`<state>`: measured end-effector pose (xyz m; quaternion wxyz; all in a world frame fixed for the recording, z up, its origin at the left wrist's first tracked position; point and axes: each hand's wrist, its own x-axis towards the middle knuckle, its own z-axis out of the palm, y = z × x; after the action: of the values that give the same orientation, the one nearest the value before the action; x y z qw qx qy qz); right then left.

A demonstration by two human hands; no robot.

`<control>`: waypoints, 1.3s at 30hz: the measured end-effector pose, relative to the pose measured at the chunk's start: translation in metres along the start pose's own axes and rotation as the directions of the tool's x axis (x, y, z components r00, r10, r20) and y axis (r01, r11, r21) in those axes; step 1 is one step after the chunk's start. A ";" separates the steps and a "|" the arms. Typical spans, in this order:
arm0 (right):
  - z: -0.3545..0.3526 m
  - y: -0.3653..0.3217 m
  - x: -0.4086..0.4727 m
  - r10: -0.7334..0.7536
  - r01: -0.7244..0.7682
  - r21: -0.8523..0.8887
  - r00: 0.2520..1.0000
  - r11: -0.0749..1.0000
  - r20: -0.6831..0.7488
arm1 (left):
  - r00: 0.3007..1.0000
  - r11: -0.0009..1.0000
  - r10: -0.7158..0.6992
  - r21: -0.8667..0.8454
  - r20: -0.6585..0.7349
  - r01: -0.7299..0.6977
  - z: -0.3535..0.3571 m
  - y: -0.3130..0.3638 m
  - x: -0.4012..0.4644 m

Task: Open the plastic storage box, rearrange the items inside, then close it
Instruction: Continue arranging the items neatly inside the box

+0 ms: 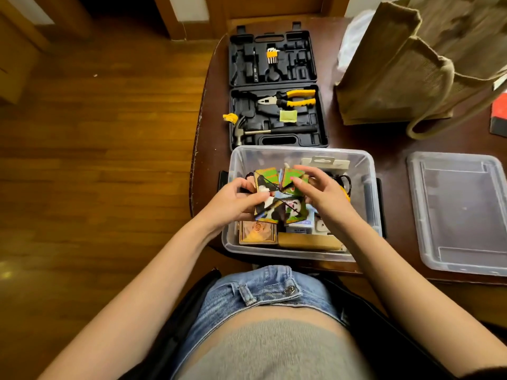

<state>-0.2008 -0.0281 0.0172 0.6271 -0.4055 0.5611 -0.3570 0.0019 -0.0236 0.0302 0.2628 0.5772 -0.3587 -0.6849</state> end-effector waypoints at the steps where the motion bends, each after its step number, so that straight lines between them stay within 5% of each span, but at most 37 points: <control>1: 0.002 -0.002 0.003 -0.004 0.004 -0.016 1.000 1.000 -0.003 | 1.000 1.000 -0.014 0.010 0.020 0.014 -0.001 0.000 -0.002; 6: 0.021 -0.012 0.015 -0.008 0.015 -0.120 0.998 0.993 0.057 | 0.997 1.000 0.015 0.010 0.070 -0.015 0.005 -0.007 -0.006; 12: 0.029 -0.014 0.017 0.147 -0.087 -0.341 0.977 0.936 0.155 | 0.996 0.993 0.021 -0.115 -0.082 -0.031 0.013 -0.017 -0.009; 18: 0.027 -0.016 0.019 0.220 -0.129 -0.357 0.949 0.925 0.227 | 1.000 0.983 0.028 0.179 0.000 -0.028 0.006 -0.018 -0.014; 20: 0.029 -0.015 0.021 0.176 -0.054 -0.382 0.940 0.923 0.293 | 0.997 0.921 0.081 0.381 0.014 -0.080 0.000 -0.017 -0.016; 23: 0.034 -0.006 0.029 0.143 0.064 -0.443 0.897 0.894 0.418 | 0.986 0.601 0.151 0.799 -0.074 -0.032 -0.008 -0.019 -0.016; 27: 0.041 0.006 0.036 0.114 0.215 -0.589 0.875 0.779 0.470 | 0.960 0.398 0.253 0.917 -0.119 0.008 -0.004 -0.026 -0.015; 34: 0.043 0.017 0.029 0.117 0.421 -0.721 0.817 0.550 0.565 | 0.898 0.362 0.419 0.932 -0.137 -0.027 0.004 -0.027 -0.011; 39: 0.032 0.013 0.029 0.044 0.188 -0.785 0.964 0.591 0.263 | 0.943 0.333 0.328 0.928 0.051 -0.165 0.004 -0.015 -0.002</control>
<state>-0.1656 -0.0457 -0.0049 0.4284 -0.7091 0.5589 -0.0359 -0.0006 -0.0128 0.0197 0.0219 0.6113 -0.7417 -0.2752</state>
